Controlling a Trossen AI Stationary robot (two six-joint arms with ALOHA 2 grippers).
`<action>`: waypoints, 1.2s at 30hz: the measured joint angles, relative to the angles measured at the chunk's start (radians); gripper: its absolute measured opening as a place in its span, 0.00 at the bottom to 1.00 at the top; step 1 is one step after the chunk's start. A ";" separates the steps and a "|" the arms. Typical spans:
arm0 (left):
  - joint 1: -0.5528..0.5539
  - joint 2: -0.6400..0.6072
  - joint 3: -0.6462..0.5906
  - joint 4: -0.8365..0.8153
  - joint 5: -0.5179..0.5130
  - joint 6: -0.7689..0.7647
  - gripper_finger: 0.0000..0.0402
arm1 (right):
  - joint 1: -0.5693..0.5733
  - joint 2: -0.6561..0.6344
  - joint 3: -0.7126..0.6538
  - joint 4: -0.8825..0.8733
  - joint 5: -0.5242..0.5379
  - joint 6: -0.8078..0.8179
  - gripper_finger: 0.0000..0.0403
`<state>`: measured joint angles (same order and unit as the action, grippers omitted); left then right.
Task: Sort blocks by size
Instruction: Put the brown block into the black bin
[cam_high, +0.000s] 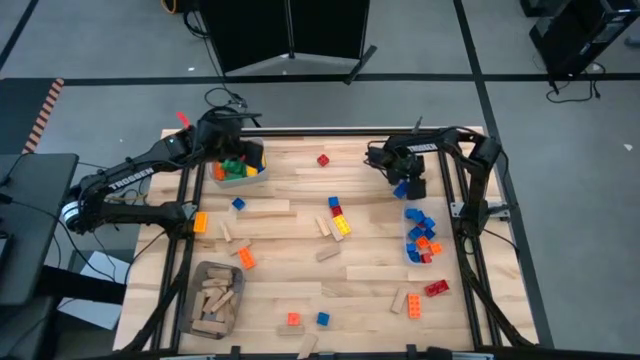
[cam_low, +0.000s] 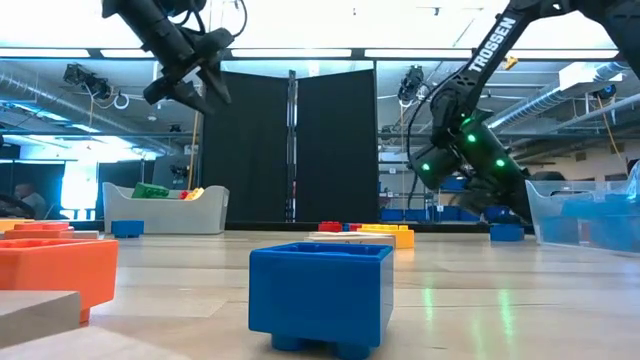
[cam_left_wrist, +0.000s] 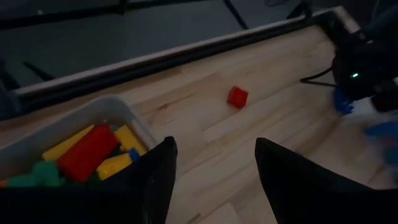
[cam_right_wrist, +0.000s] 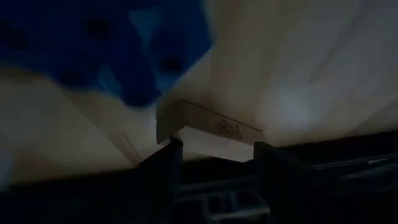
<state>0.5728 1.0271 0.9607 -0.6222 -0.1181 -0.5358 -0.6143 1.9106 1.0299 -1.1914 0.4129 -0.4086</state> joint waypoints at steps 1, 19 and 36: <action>0.000 0.000 0.000 0.013 0.000 0.000 0.56 | 0.000 0.000 0.017 0.000 -0.023 0.016 0.53; 0.000 0.000 0.000 0.054 0.053 -0.003 0.56 | -0.023 0.003 0.243 -0.088 -0.152 -0.028 0.48; 0.000 0.000 0.000 0.052 0.071 -0.019 0.56 | 0.030 0.001 0.152 0.124 -0.088 -0.408 0.49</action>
<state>0.5732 1.0271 0.9607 -0.5701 -0.0471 -0.5549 -0.5839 1.9113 1.1815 -1.0671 0.3253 -0.8169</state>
